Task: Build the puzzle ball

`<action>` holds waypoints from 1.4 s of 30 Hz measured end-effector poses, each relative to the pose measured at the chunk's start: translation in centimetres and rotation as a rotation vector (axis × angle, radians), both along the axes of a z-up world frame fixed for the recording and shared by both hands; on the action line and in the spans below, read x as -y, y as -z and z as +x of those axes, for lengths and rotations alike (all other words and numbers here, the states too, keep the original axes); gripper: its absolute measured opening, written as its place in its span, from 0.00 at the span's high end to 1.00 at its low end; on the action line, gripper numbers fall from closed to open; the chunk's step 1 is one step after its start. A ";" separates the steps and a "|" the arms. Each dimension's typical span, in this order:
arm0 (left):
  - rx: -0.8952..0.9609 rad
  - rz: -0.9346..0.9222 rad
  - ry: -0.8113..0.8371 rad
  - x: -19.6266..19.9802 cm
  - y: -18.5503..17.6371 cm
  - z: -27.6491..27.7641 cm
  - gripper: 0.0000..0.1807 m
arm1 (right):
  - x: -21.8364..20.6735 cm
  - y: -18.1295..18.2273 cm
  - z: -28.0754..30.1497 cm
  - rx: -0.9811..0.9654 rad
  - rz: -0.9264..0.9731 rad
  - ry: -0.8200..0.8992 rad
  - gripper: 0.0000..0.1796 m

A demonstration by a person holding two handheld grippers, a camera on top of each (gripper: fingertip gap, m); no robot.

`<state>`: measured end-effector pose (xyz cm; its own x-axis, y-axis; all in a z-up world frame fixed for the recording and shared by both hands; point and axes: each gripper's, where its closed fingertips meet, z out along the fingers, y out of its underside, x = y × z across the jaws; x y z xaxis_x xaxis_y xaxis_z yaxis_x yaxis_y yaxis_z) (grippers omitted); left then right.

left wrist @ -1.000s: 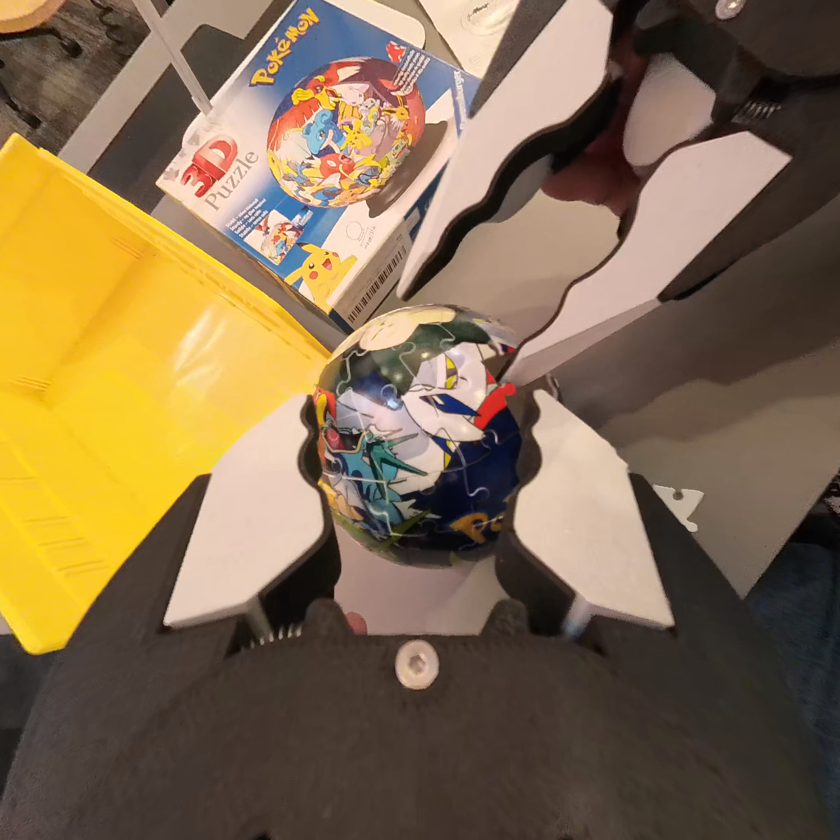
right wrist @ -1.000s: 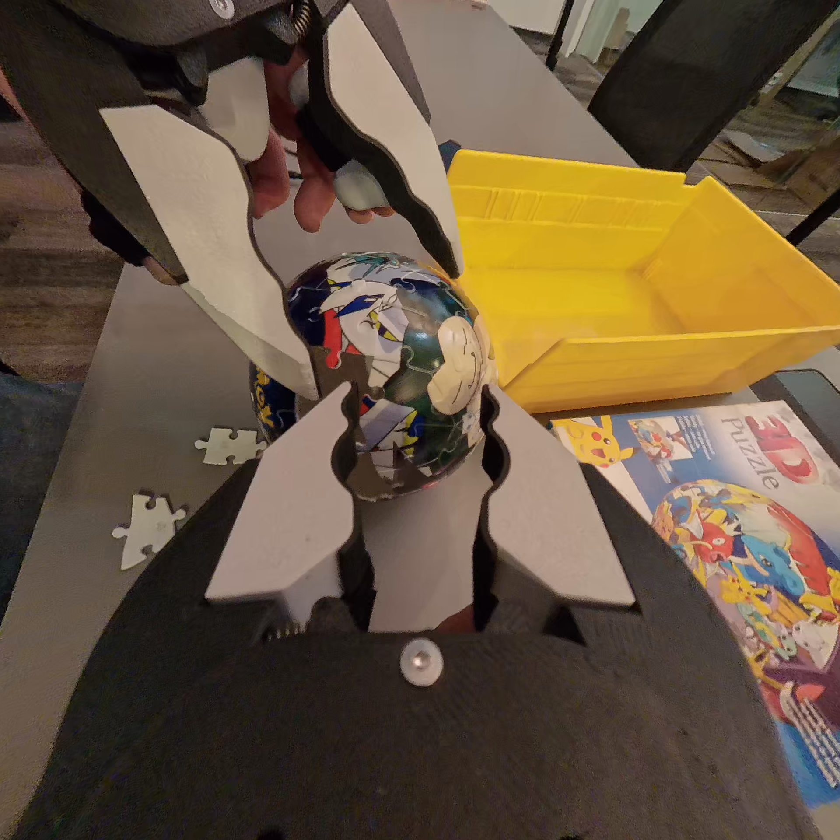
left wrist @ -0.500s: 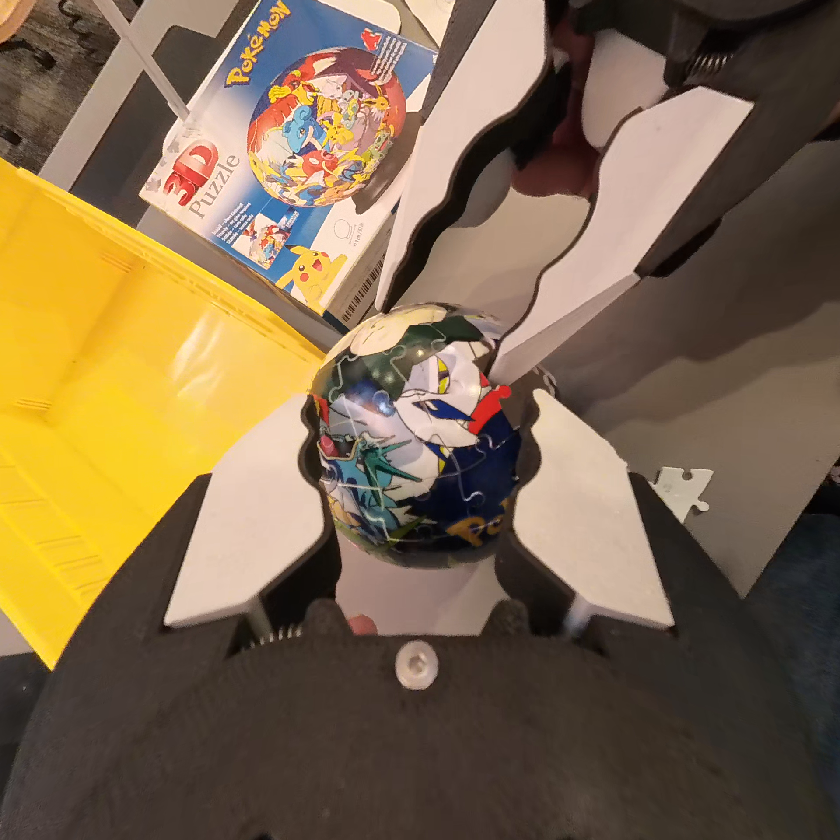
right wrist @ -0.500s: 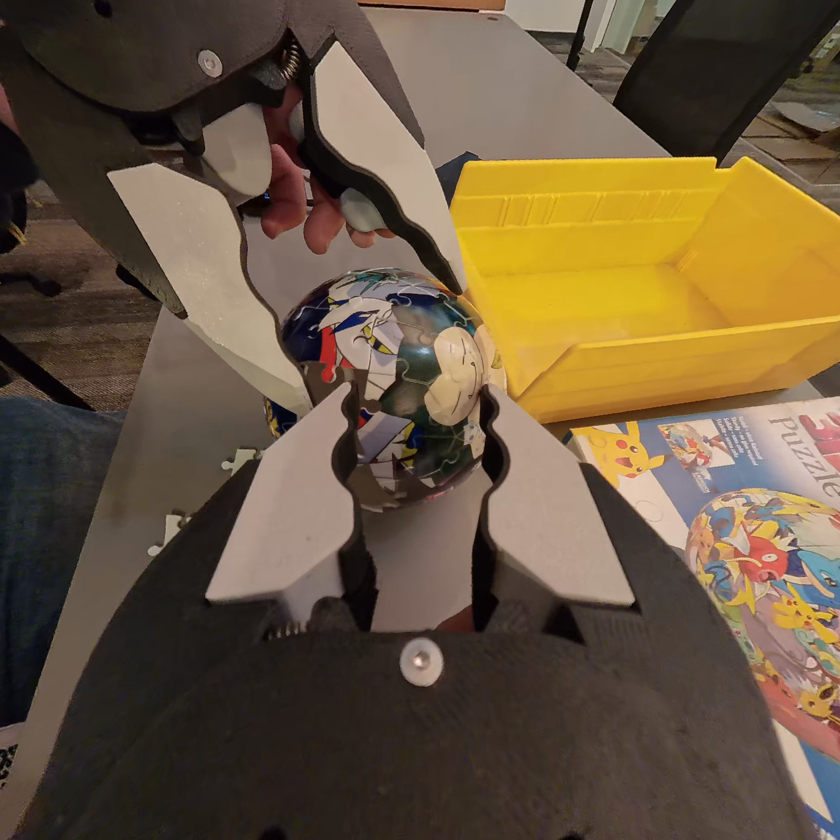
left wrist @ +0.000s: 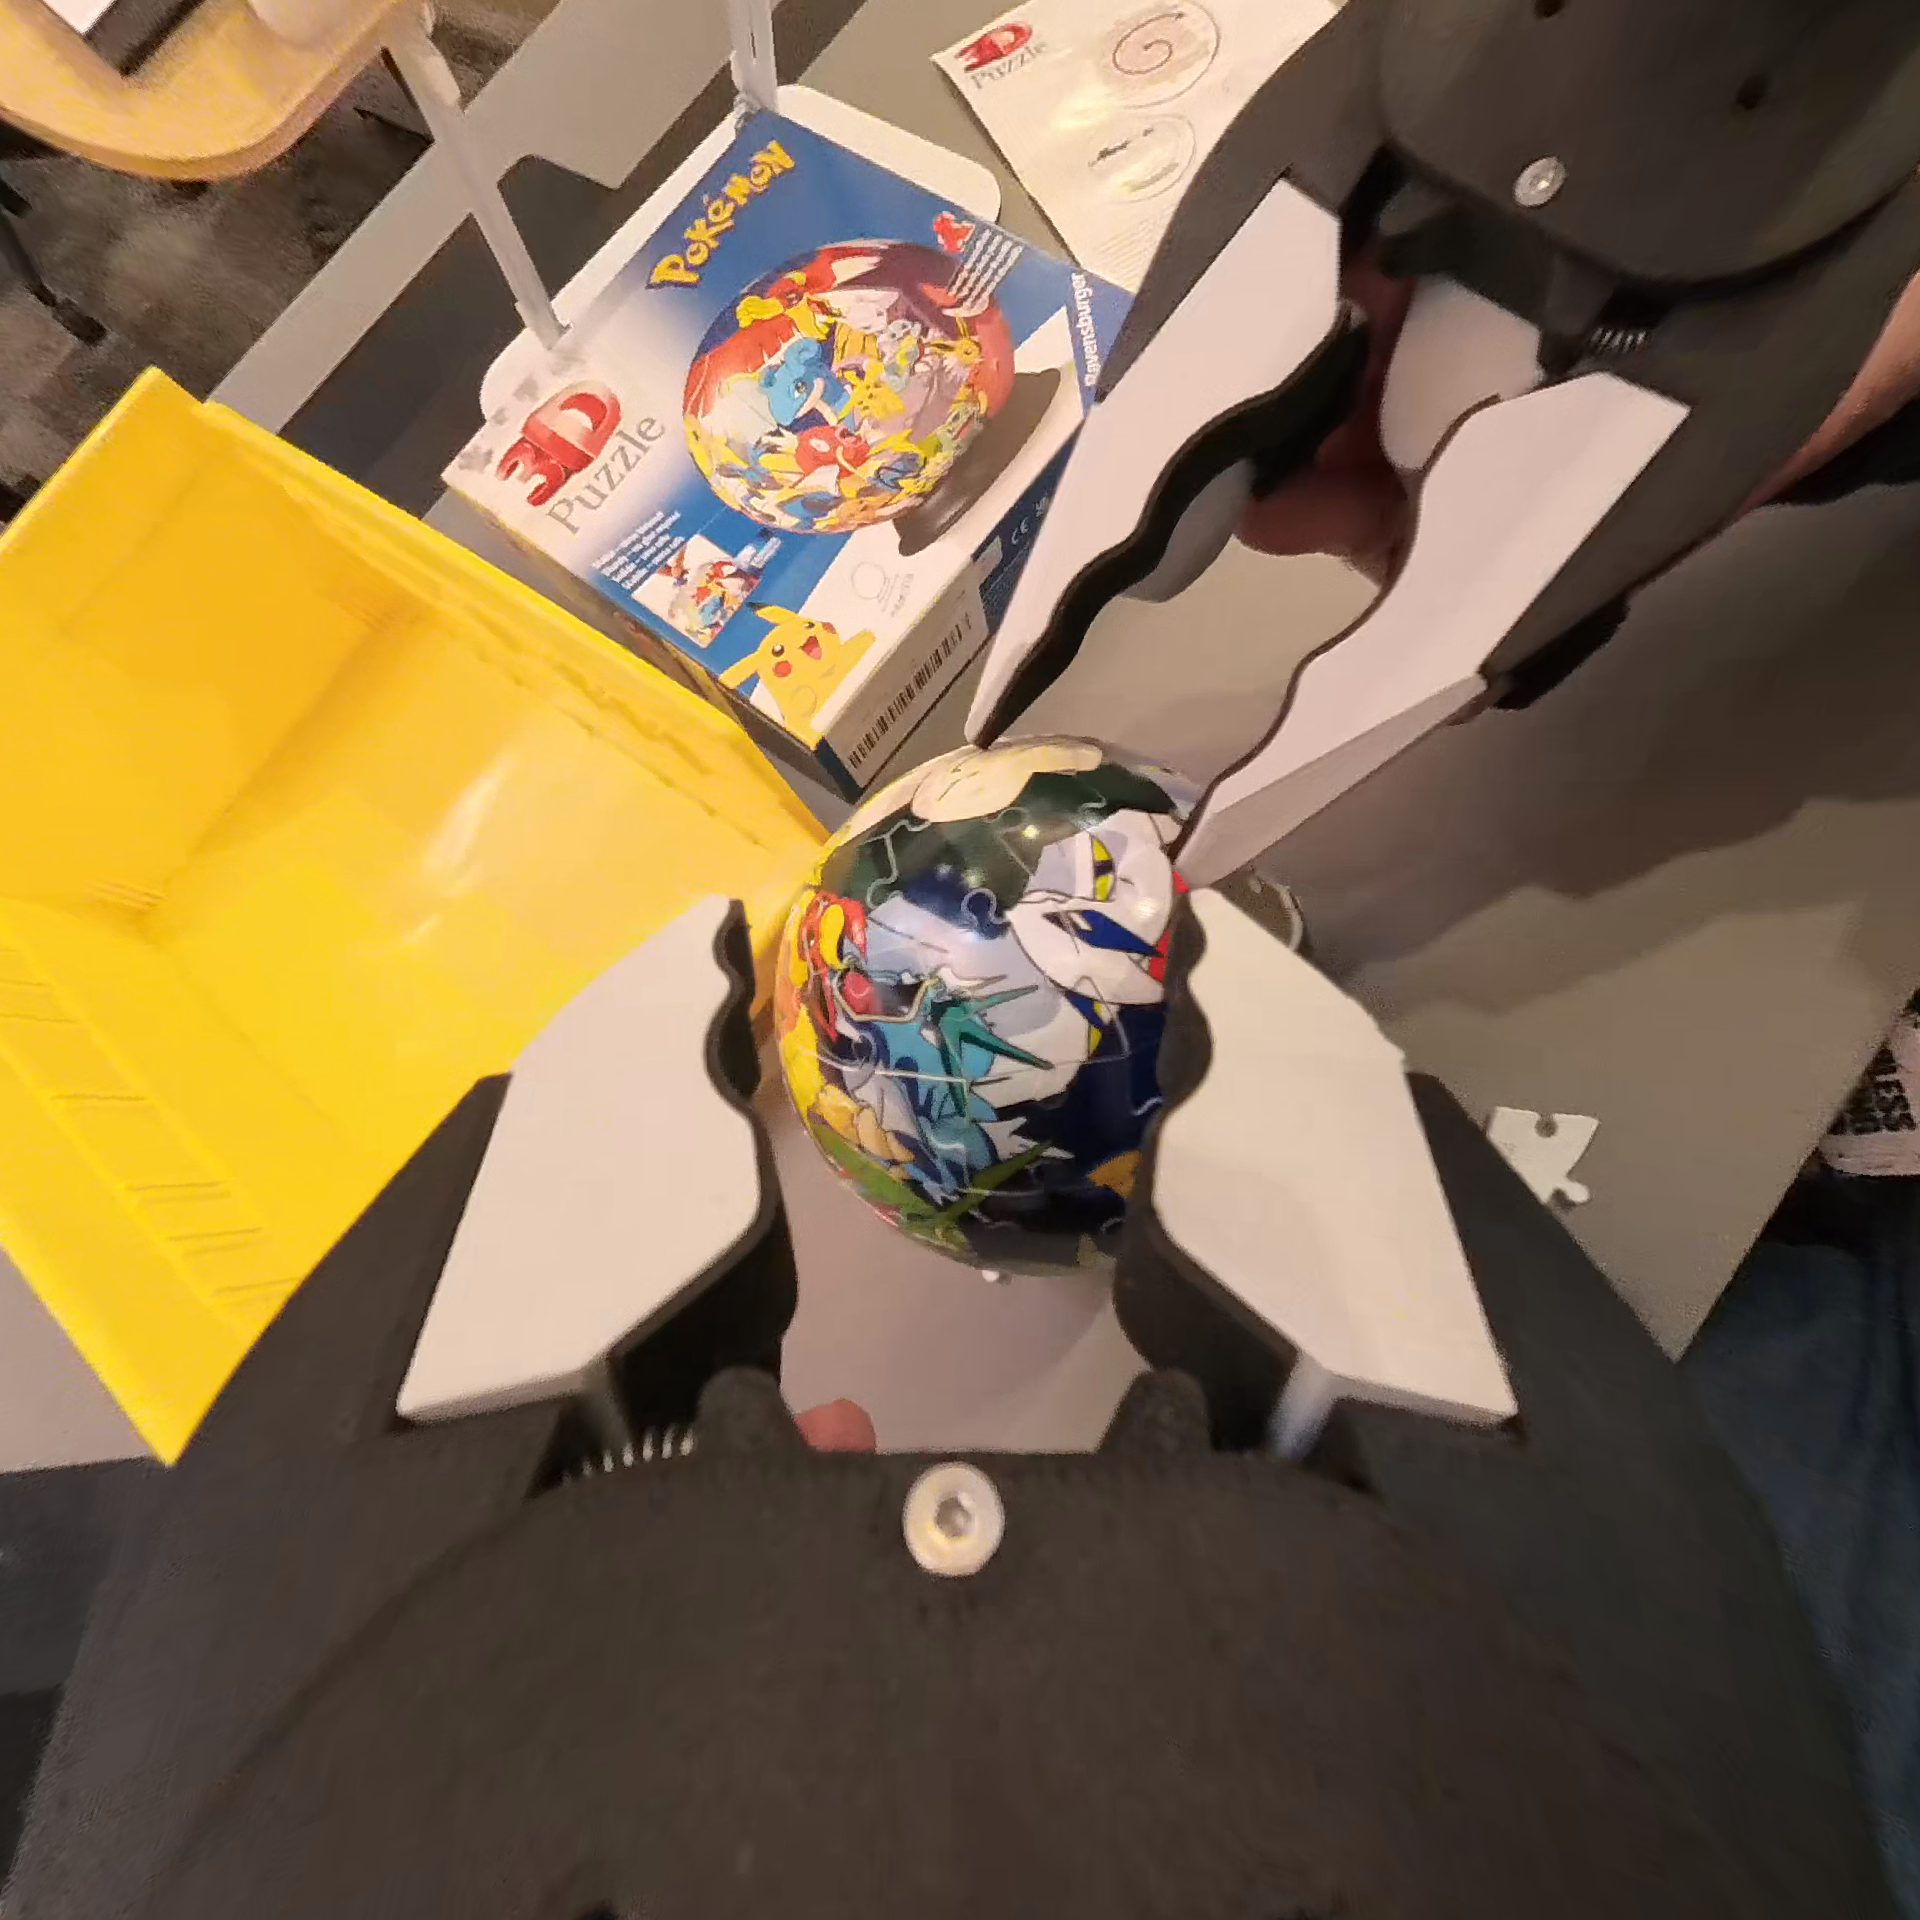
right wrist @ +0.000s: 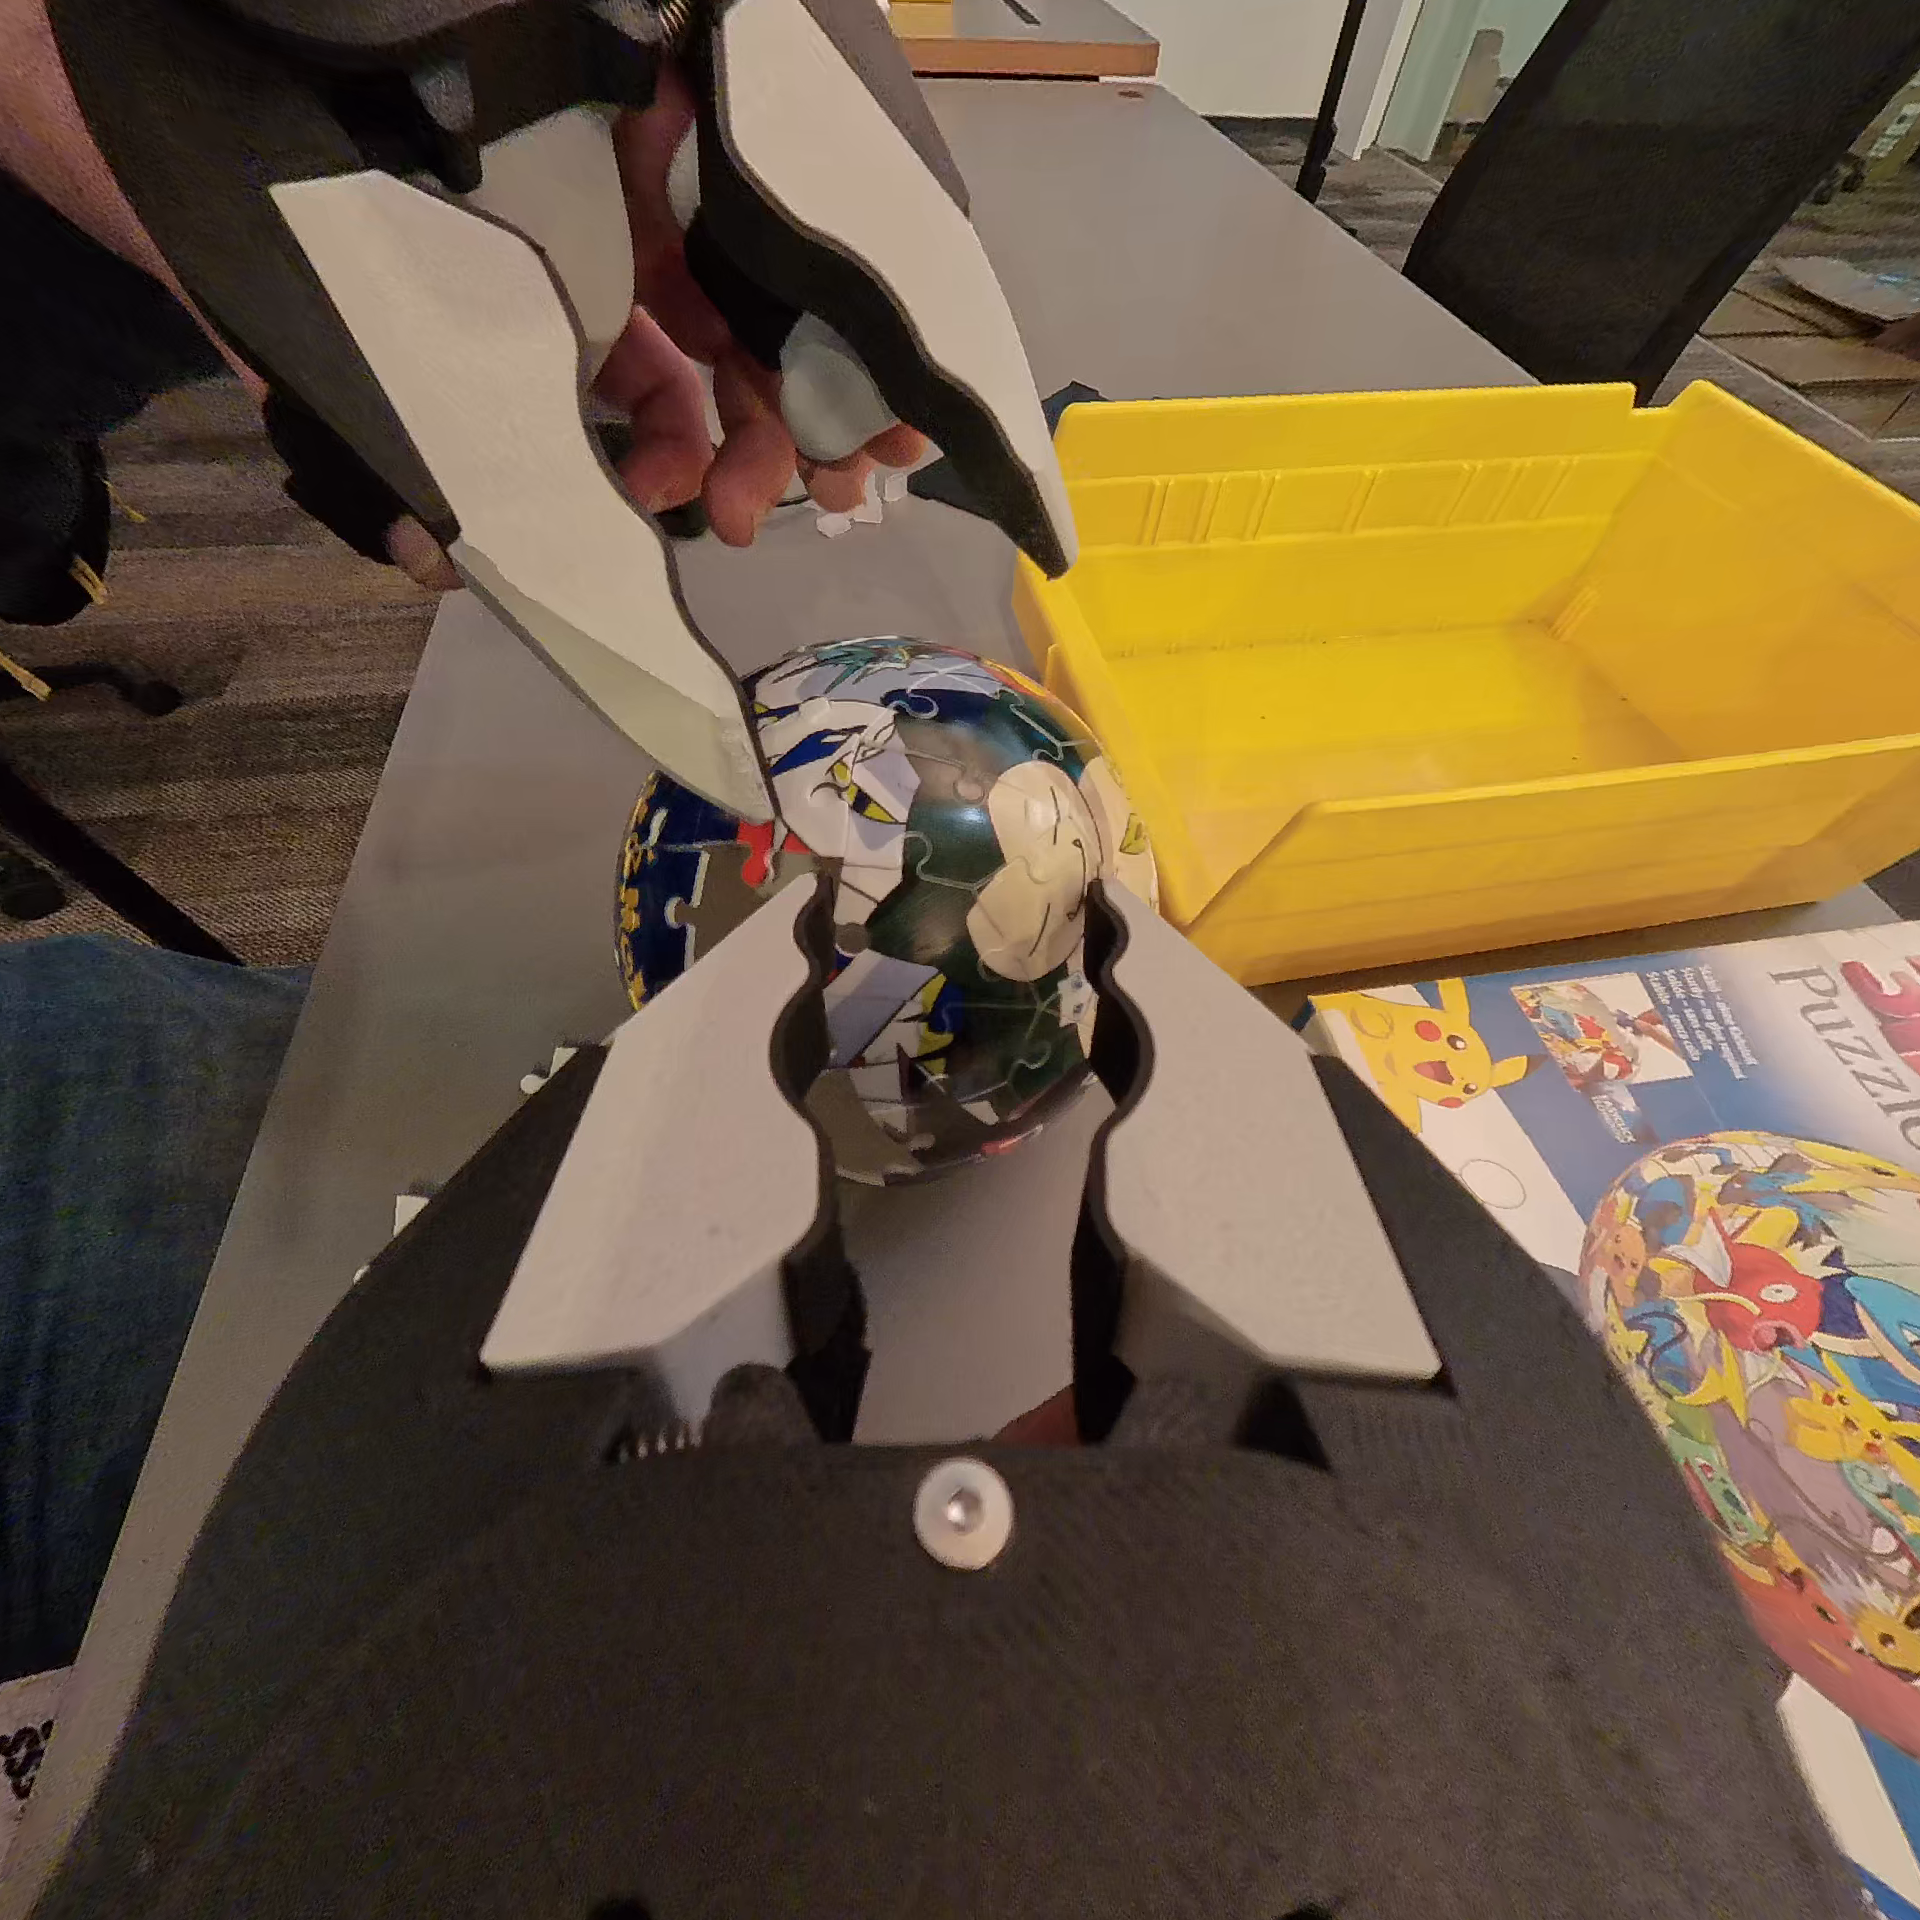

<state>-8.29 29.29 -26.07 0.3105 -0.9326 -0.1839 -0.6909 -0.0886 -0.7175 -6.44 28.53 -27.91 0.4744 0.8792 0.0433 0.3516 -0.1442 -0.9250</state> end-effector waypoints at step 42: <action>-0.003 -0.123 0.021 -1.8 0.0 0.0 0.64 | -0.3 -0.5 0.6 -0.027 0.013 -0.008 0.78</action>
<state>-8.32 31.11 -26.02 0.2905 -0.9544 -0.0681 -0.6953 -0.1617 -0.7003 -5.88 28.81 -27.42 0.4685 0.8825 0.0419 0.3277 -0.1295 -0.9359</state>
